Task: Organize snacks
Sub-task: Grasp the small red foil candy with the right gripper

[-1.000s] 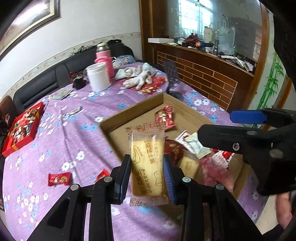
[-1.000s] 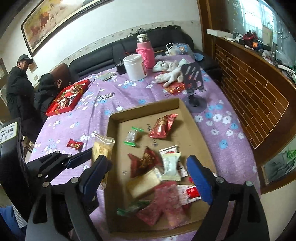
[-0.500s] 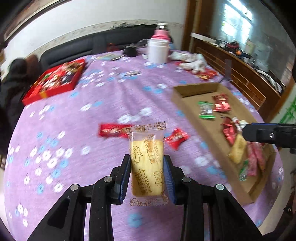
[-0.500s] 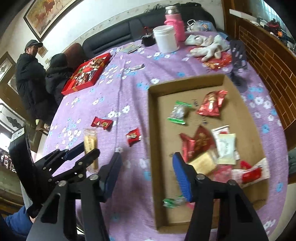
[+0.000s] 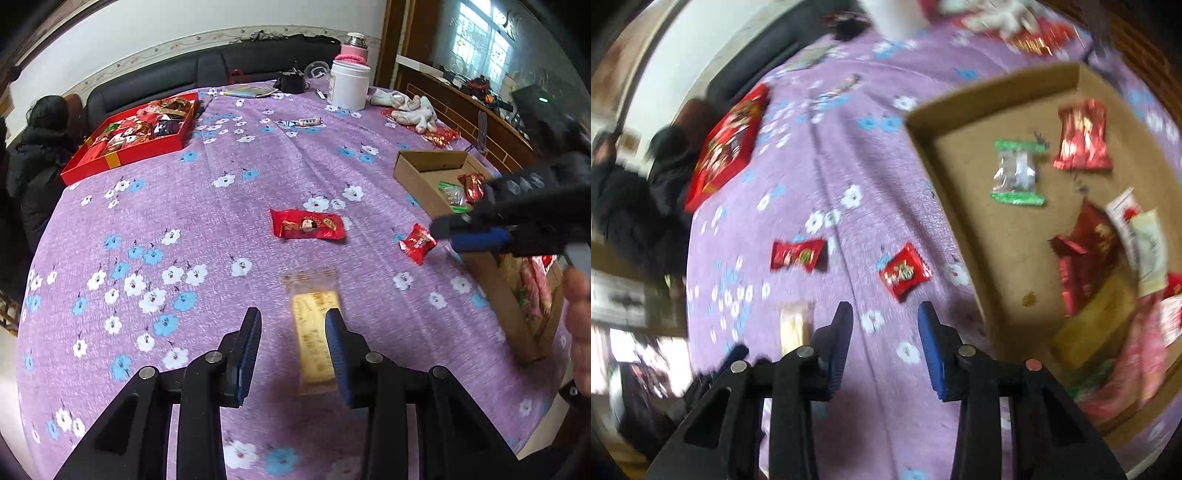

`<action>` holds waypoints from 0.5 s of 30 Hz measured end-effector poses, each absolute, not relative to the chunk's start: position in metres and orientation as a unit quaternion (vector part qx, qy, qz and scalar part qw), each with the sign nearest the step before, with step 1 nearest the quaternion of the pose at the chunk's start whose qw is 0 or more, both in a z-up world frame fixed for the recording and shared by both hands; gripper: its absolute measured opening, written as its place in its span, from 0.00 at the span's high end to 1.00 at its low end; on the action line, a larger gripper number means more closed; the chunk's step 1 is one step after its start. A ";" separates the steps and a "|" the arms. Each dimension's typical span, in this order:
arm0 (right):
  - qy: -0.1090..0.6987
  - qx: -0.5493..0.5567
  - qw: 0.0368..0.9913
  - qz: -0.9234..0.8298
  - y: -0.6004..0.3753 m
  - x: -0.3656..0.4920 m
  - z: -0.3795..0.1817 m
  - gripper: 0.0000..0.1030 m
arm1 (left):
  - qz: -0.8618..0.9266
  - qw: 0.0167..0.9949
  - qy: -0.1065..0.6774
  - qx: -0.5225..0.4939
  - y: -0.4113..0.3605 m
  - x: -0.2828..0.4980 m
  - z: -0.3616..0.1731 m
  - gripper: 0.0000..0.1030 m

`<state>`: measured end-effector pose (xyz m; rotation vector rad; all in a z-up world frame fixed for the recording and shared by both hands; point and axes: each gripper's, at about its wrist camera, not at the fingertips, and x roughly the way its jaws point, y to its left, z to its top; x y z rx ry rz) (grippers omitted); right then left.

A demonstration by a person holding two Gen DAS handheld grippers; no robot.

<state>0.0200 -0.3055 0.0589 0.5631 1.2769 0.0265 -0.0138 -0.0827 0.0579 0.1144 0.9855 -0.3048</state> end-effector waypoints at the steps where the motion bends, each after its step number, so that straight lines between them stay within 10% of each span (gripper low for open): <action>1: 0.590 0.267 0.762 0.004 -0.305 0.025 0.055 0.65 | -0.148 0.868 0.471 0.057 -0.081 -0.012 0.058 0.63; 15: 0.618 0.175 0.765 -0.053 -0.272 0.063 0.035 0.67 | -0.185 0.853 0.485 0.051 -0.070 0.016 0.051 0.57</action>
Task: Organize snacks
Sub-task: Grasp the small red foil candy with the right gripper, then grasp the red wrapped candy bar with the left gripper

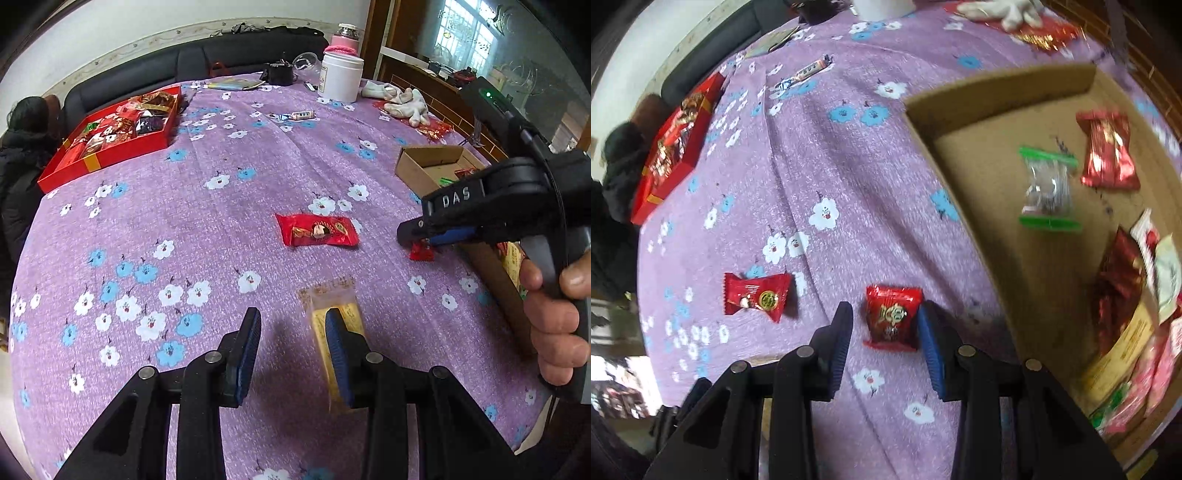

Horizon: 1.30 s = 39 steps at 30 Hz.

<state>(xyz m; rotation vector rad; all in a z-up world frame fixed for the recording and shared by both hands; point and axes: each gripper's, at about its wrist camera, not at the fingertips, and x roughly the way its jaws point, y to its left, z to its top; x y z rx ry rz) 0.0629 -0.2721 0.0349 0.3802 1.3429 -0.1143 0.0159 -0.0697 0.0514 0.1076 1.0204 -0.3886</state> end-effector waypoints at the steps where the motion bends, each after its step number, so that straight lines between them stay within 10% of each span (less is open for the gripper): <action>1: 0.619 0.164 0.766 -0.052 -0.271 0.064 0.035 0.69 | -0.185 0.853 0.485 0.050 -0.069 0.018 0.051 0.49; 23: 0.588 0.203 0.783 -0.005 -0.298 0.009 0.055 0.83 | -0.249 0.812 0.522 0.079 -0.123 0.115 0.025 0.24; 27: 0.584 0.209 0.784 -0.002 -0.299 0.010 0.057 0.83 | -0.258 0.820 0.496 0.122 -0.129 0.099 0.025 0.52; 39: 0.597 0.205 0.774 0.034 -0.280 0.008 0.049 0.83 | -0.245 0.830 0.497 0.066 -0.085 0.053 0.027 0.63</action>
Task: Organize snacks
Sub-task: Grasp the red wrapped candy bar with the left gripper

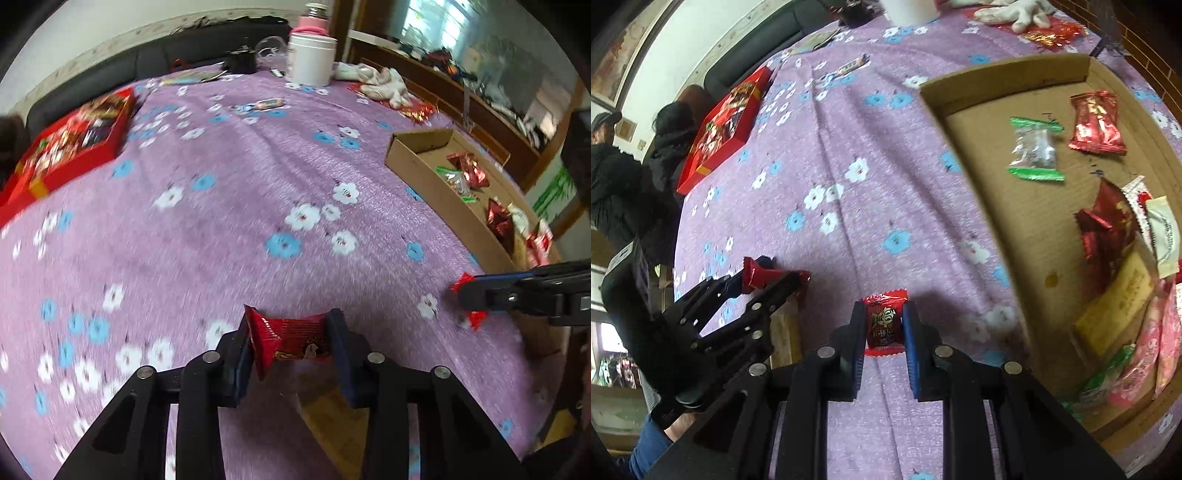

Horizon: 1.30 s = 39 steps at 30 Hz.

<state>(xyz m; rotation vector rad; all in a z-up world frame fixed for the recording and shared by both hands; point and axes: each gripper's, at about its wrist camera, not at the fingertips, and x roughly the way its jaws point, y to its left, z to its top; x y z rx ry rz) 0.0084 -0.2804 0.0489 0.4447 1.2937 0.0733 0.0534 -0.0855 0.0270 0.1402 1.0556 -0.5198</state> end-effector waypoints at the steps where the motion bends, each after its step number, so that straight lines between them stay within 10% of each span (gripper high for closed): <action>1: 0.599 0.205 0.774 0.035 -0.279 0.008 0.048 0.83 | -0.242 0.829 0.501 0.058 -0.081 0.051 0.027 0.64; 39: 0.590 0.207 0.777 0.076 -0.307 -0.027 0.061 0.82 | -0.229 0.835 0.491 0.102 -0.129 -0.024 0.049 0.74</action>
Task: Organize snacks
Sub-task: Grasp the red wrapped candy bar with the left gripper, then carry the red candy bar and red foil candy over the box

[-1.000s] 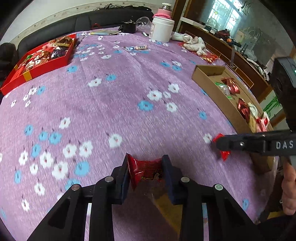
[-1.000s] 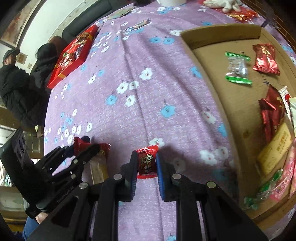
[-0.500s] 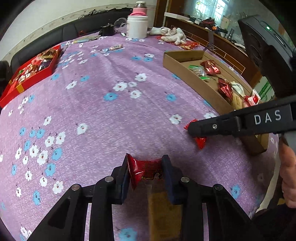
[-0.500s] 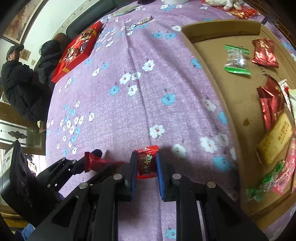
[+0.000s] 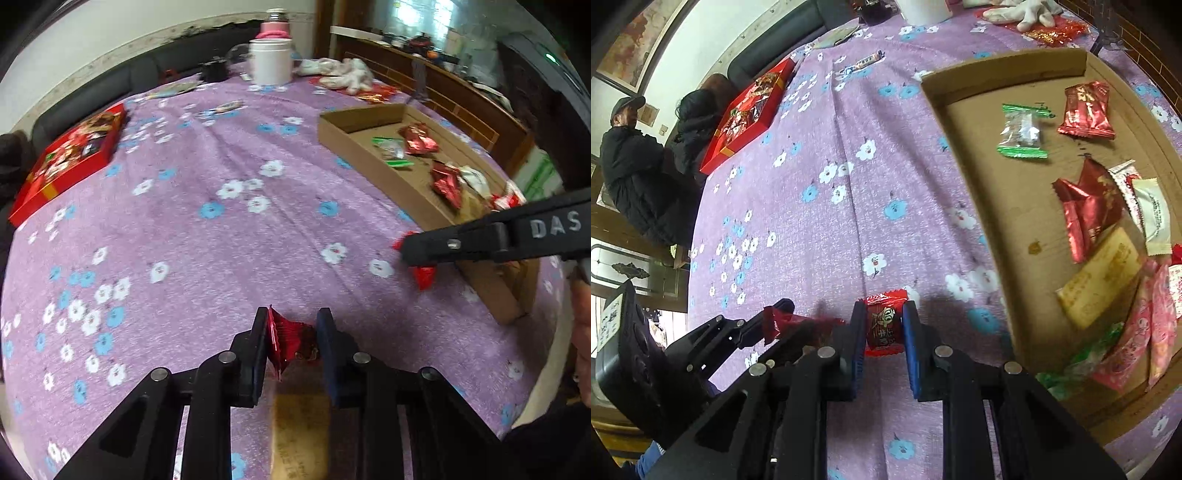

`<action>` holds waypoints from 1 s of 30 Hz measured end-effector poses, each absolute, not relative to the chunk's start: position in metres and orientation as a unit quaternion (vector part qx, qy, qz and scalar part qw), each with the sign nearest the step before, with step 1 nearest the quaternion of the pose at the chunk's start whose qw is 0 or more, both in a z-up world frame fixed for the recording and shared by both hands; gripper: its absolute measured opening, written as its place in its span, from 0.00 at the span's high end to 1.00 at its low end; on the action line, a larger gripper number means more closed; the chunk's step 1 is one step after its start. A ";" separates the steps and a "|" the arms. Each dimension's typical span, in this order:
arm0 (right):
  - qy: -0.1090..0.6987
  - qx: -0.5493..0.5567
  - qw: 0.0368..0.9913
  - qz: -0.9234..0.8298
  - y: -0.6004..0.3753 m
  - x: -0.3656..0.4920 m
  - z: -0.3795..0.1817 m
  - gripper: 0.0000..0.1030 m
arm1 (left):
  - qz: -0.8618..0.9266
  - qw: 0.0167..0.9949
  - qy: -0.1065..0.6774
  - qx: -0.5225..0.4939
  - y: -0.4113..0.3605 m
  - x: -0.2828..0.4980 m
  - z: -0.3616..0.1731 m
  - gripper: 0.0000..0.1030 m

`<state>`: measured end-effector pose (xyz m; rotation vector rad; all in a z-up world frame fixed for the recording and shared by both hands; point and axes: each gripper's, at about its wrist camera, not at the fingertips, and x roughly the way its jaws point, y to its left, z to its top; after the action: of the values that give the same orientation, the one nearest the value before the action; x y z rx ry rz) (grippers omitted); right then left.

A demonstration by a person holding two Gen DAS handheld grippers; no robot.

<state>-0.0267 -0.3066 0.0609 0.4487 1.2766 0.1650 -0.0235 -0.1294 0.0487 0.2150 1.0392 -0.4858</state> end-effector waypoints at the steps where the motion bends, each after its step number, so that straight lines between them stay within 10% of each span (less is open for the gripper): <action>1: 0.589 0.207 0.777 0.077 -0.307 -0.026 0.062 0.82 | -0.229 0.832 0.498 0.081 -0.123 -0.021 0.050 0.72; 12: 0.583 0.205 0.780 0.096 -0.312 -0.031 0.069 0.82 | -0.191 0.831 0.522 -0.023 -0.076 -0.031 0.049 0.31; 24: 0.583 0.197 0.782 0.100 -0.318 -0.034 0.071 0.82 | -0.205 0.822 0.524 0.092 -0.130 -0.018 0.021 0.32; 30: 0.579 0.201 0.785 0.091 -0.329 -0.035 0.074 0.82 | -0.198 0.841 0.492 0.111 -0.134 -0.022 0.022 0.58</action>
<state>-0.0350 -0.3289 0.0742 0.4343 1.2485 0.1970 -0.0220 -0.1343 0.0215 0.2354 1.0395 -0.4183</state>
